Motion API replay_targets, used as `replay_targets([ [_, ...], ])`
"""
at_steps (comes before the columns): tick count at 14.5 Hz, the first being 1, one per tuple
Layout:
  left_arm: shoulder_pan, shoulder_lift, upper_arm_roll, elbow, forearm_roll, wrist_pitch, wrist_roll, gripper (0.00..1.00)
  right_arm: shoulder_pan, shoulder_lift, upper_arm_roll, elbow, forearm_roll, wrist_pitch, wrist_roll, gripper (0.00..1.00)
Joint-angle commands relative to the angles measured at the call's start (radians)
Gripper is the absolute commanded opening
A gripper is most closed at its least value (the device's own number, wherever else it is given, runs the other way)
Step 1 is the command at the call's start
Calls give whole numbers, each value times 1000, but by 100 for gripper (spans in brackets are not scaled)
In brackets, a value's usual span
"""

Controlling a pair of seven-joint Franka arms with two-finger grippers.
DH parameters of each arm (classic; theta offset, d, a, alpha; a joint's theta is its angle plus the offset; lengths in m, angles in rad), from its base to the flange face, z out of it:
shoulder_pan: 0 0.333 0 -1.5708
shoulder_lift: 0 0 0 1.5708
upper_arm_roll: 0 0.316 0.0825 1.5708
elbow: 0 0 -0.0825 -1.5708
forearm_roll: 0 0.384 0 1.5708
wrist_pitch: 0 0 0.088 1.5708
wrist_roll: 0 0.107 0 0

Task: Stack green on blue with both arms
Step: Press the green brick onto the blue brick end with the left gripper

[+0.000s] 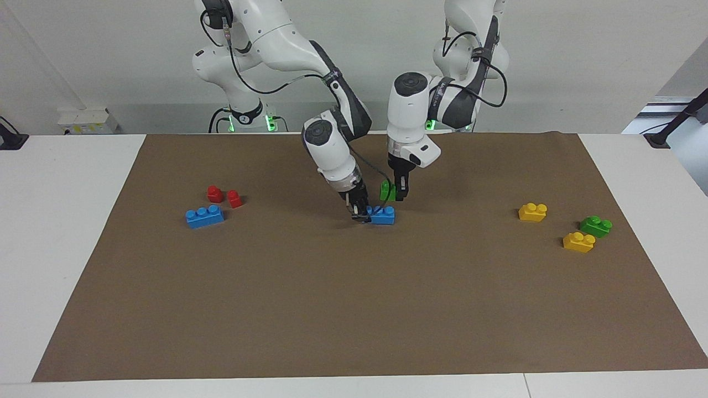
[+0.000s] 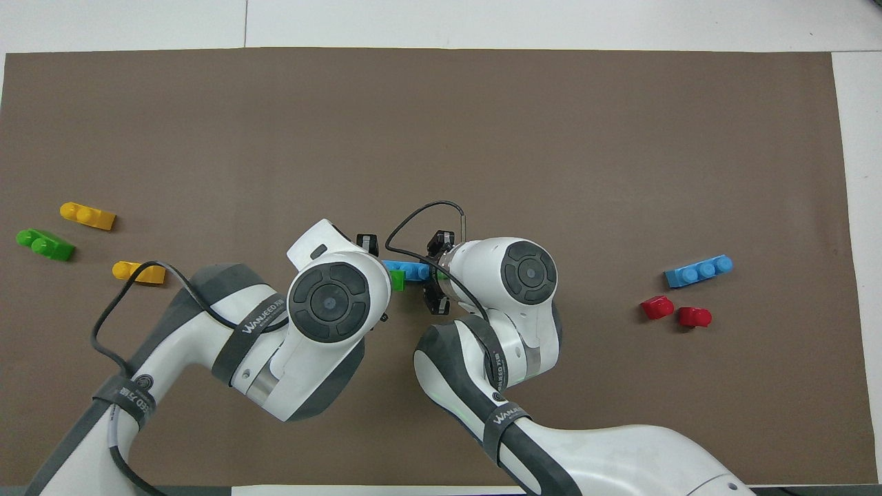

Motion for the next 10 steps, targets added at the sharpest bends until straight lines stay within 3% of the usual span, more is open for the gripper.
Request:
replay_targets([
  [1, -23, 1, 16, -22, 33, 37, -40, 0, 7, -1, -5, -34, 10, 26, -9, 0],
  [10, -52, 67, 17, -21, 102, 89, -124, 0, 5, -1, -5, -33, 10, 23, -11, 0],
])
